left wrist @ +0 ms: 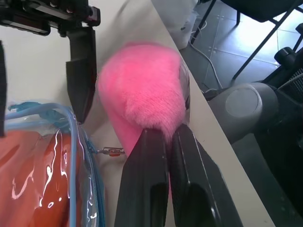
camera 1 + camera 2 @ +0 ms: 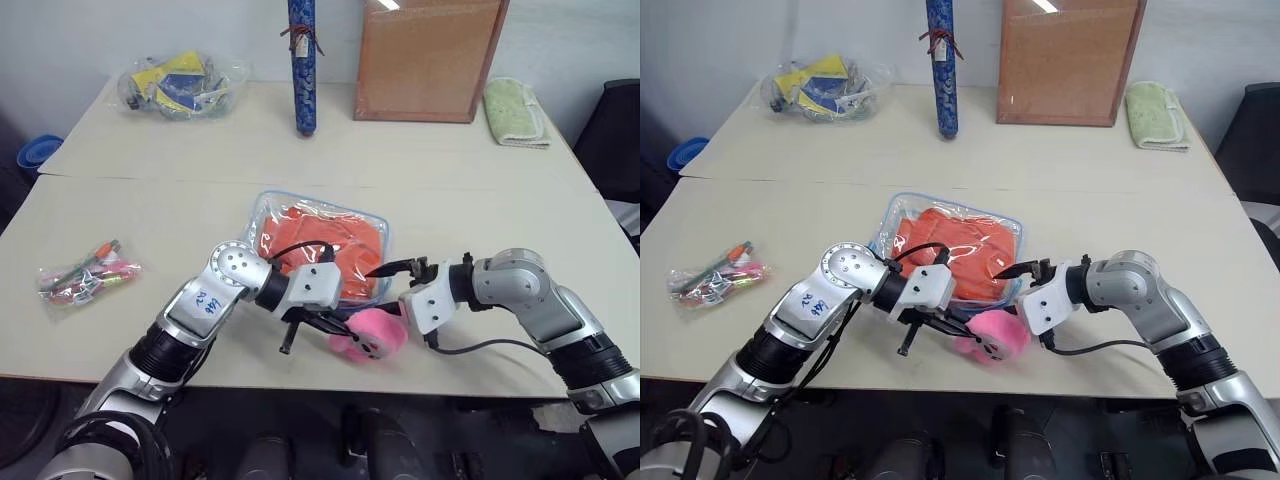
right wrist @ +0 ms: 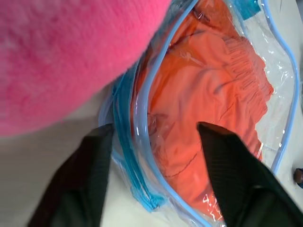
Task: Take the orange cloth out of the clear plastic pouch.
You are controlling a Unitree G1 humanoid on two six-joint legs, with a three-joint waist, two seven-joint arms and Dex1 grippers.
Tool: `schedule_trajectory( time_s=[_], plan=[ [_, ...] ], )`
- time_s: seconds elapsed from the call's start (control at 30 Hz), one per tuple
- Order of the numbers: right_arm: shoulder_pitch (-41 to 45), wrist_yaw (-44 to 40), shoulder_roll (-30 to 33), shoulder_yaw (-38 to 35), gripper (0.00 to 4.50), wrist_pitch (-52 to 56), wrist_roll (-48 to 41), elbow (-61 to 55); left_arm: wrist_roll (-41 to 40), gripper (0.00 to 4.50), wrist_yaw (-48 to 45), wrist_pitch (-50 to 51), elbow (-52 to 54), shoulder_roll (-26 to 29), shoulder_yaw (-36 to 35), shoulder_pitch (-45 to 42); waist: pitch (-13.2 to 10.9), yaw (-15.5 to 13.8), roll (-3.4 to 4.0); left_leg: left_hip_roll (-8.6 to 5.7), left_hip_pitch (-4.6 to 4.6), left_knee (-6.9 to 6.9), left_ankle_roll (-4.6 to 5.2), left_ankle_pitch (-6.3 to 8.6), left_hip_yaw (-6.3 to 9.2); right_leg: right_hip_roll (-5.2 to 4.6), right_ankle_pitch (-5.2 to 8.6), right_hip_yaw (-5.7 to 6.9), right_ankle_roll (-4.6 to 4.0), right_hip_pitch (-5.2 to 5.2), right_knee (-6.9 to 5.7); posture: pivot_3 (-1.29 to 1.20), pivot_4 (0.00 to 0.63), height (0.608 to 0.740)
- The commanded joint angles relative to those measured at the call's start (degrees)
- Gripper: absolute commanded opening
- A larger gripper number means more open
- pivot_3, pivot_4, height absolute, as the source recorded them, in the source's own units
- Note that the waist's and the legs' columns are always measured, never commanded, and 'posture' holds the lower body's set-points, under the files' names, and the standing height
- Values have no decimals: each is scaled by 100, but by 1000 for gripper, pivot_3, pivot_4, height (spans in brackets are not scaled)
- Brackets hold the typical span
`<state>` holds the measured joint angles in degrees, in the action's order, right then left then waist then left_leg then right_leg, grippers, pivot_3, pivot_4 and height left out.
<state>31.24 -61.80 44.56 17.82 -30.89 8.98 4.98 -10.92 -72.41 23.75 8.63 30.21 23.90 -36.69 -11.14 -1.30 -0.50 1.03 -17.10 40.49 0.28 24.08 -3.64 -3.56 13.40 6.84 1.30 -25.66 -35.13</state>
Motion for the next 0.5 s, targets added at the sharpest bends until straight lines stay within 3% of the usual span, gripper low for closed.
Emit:
schedule_trajectory(
  time_s=[0.03,0.17,0.5],
  plan=[
    [31,-66,44,-47,1357,-67,-197,-133,48,0,46,-70,151,74,6,62,0,0,0,0,0,0,0,0,0,0,0,1,0,0,0,0,150,740],
    [32,-26,5,-90,24,8,-184,-171,130,0,101,-151,96,97,36,71,0,0,0,1,0,0,0,0,0,0,0,0,0,0,0,0,150,740],
    [153,-39,46,-94,24,-73,-101,115,48,0,167,-119,-112,39,-197,-84,0,1,0,1,0,0,0,0,0,0,0,0,0,0,0,0,150,740]
  ],
)
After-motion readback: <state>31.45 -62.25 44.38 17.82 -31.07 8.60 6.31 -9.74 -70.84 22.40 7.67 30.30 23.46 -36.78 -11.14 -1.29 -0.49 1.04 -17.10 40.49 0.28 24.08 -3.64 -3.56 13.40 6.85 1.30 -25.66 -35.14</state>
